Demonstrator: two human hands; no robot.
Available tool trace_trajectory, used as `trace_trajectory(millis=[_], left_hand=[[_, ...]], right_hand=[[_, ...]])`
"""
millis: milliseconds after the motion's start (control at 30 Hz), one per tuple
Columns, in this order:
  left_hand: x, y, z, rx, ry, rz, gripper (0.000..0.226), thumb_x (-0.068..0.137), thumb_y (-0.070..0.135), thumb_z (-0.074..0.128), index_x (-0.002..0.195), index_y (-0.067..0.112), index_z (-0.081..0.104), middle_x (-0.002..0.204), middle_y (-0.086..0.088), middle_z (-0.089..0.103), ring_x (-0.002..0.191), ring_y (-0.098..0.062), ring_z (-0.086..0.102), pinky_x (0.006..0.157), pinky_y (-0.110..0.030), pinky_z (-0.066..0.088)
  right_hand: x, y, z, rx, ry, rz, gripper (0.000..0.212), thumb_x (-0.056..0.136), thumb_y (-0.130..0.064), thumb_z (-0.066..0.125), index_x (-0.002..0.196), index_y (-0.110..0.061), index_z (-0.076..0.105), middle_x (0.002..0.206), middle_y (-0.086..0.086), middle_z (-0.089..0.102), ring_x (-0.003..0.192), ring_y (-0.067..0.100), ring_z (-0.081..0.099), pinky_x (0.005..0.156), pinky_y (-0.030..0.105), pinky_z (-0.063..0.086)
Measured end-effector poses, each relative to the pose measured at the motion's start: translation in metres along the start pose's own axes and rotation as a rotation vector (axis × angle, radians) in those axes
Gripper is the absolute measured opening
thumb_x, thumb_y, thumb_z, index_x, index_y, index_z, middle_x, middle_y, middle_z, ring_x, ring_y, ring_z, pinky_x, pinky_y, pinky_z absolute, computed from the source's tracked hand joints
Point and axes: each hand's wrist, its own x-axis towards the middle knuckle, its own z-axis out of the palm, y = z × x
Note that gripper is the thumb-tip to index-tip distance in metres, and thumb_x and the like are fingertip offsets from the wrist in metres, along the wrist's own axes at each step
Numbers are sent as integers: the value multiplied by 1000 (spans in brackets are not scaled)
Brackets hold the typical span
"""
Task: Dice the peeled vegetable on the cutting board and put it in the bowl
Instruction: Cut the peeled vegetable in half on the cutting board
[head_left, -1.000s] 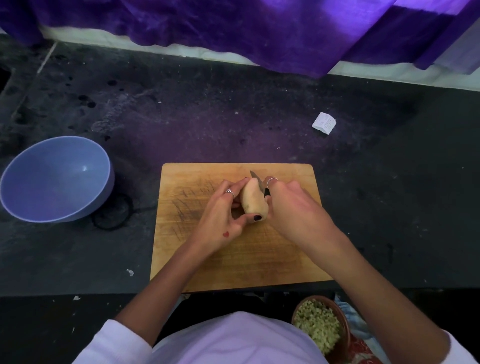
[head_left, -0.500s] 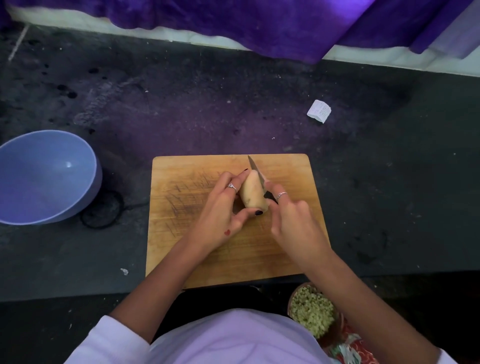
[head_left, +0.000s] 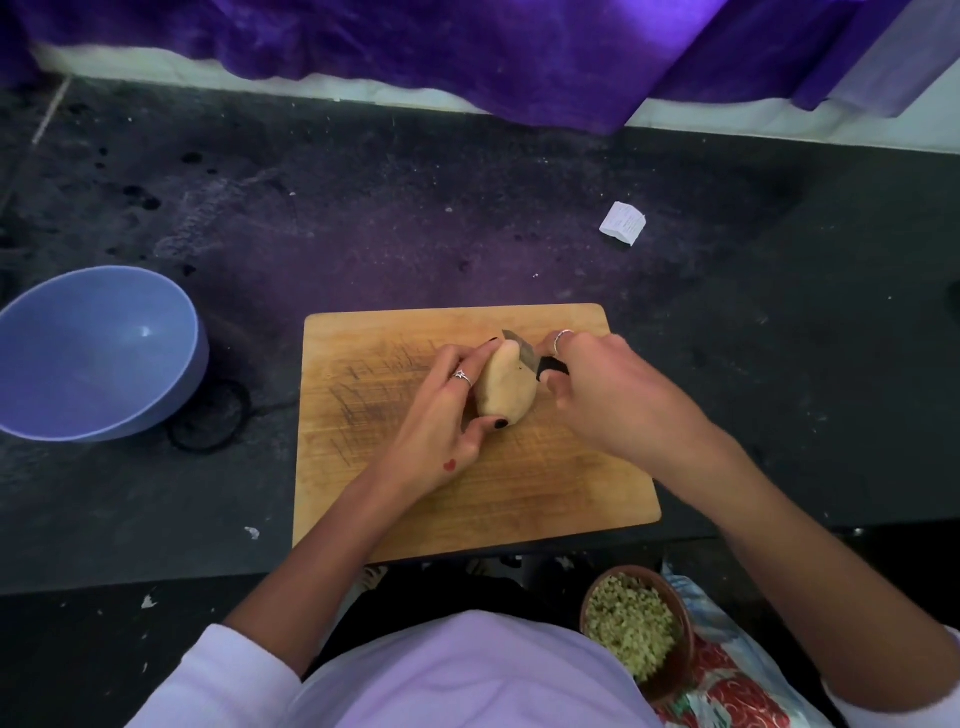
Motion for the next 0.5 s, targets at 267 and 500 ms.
trace_trajectory(millis=[267, 500], left_hand=[[7, 1, 0, 19, -26, -11, 77, 83, 18, 70, 147, 16, 27, 147, 3, 34, 131, -7, 31, 112, -25, 27], [4, 3, 5, 38, 0, -7, 79, 81, 12, 70, 147, 17, 26, 144, 5, 34, 122, 6, 25, 109, -12, 22]], right_hand=[[2, 8, 11, 1, 68, -36, 30, 99, -21, 44, 127, -17, 52, 93, 3, 55, 69, 16, 55, 59, 35, 51], [17, 9, -19, -29, -23, 4, 26, 96, -22, 49, 118, -21, 62, 91, 1, 52, 63, 15, 52, 52, 24, 38]])
